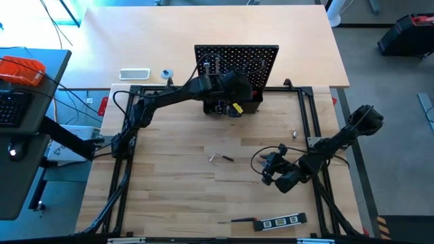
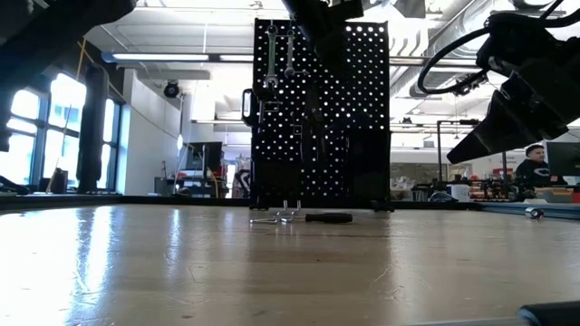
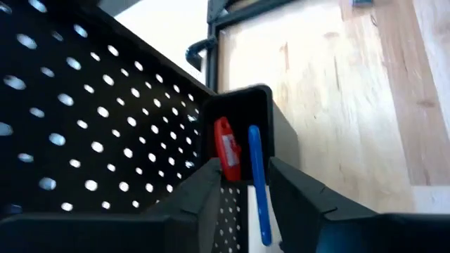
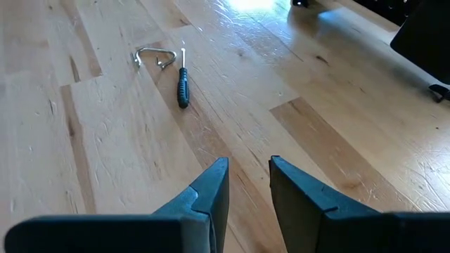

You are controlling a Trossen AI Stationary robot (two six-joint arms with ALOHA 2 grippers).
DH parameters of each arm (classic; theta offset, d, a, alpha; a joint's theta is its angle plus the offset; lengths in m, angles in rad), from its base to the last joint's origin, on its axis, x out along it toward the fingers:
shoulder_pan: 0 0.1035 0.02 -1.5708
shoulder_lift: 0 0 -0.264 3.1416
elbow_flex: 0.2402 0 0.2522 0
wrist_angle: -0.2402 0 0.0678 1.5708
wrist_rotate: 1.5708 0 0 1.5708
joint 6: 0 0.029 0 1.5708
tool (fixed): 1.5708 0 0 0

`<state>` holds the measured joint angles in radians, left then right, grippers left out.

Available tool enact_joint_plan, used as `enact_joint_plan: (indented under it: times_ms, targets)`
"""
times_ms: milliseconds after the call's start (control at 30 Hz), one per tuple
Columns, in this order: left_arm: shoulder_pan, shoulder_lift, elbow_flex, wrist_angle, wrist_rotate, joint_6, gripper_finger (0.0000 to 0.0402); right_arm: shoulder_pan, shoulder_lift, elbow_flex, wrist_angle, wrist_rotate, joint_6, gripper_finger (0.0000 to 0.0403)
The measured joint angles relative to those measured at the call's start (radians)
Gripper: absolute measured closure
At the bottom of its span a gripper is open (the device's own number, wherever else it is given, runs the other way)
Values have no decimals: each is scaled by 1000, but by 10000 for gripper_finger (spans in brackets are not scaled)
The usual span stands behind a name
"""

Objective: Hang tools onto peg board
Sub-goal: Put the pick tool into the right bin on the pegboard, then hang the binder clip on the pegboard

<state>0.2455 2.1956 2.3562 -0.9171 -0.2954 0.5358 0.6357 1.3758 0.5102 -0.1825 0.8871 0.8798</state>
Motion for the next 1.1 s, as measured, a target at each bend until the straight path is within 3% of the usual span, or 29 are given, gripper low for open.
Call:
enact_joint_plan:
  times_ms: [267, 533, 833, 967, 1100]
  targets:
    - [-17, -16, 0, -23, -6, -2, 264, 0, 0, 0, 1, -1, -28, 304]
    - [-102, -121, 0, -226, -3, -24, 259, 12, 0, 1, 105, -55, -176, 304]
    - [-247, -228, 0, -518, 88, -220, 259, -5, 19, 1, 324, -102, -425, 304]
    - [-324, -226, -3, -654, 99, -311, 259, -48, 79, 1, 488, -194, -544, 304]
    - [-405, -225, -75, -651, 138, -362, 259, -104, 170, 1, 664, -270, -652, 304]
